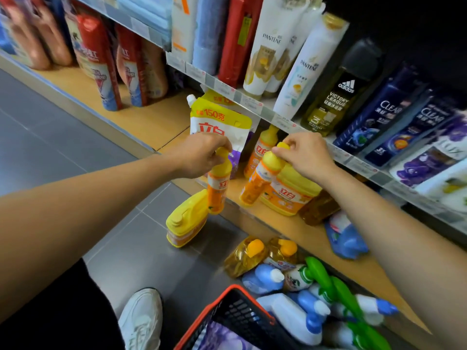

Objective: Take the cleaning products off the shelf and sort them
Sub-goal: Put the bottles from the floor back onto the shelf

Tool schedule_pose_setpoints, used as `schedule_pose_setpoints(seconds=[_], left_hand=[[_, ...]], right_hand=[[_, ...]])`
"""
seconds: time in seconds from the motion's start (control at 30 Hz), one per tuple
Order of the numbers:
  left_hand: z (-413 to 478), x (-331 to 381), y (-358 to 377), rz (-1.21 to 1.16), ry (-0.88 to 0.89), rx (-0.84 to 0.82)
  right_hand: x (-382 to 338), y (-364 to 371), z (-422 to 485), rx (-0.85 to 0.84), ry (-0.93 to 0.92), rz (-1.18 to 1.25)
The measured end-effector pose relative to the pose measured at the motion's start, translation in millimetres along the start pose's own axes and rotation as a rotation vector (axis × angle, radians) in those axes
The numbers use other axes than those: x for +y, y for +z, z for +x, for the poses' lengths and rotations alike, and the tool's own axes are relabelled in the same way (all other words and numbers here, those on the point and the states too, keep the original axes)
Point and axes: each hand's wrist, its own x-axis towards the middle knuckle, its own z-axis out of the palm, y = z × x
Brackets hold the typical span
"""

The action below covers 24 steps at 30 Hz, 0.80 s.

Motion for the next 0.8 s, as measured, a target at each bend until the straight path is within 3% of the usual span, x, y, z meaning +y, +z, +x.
schedule_pose_setpoints(seconds=[0.27, 0.8], left_hand=[[9.5, 1.6, -2.0, 0.02, 0.066, 0.025], [16.3, -2.7, -1.8, -0.033, 0.007, 0.063]], right_hand=[[-6.3, 39.2, 19.7, -0.027, 0.119, -0.215], [-13.0, 42.3, 33.8, -0.154, 0.016, -0.057]])
